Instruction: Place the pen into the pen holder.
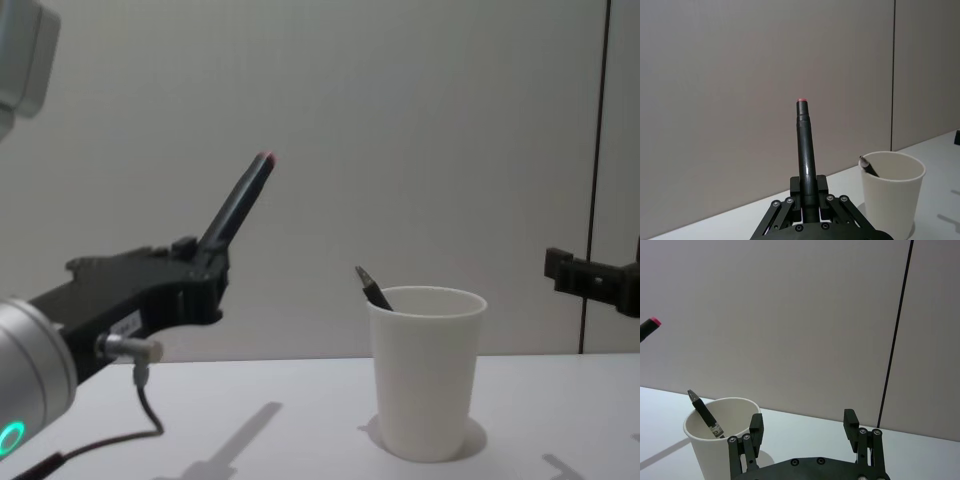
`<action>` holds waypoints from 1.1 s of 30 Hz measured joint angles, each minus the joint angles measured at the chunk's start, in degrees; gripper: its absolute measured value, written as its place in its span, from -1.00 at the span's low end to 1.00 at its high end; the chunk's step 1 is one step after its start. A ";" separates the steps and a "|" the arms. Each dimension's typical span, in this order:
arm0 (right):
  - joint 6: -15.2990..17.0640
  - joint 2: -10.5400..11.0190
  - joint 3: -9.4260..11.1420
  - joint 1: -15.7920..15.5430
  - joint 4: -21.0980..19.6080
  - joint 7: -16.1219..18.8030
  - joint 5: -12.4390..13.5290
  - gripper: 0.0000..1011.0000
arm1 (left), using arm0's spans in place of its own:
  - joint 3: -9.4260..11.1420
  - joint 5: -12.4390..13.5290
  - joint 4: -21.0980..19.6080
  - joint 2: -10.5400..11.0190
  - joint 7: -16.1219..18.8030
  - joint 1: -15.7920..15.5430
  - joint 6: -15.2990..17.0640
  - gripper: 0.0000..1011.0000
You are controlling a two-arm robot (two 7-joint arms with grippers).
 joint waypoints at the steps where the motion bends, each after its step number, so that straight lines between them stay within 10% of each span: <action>1: 0.00 0.00 0.00 0.00 0.00 0.00 0.00 0.98 | -0.01 0.08 0.05 -0.05 -0.43 -0.07 -0.31 -0.63; 33: 0.00 0.00 0.00 0.00 0.00 0.00 0.00 0.98 | 0.11 4.13 3.78 -2.53 -15.84 -4.50 -5.25 -0.63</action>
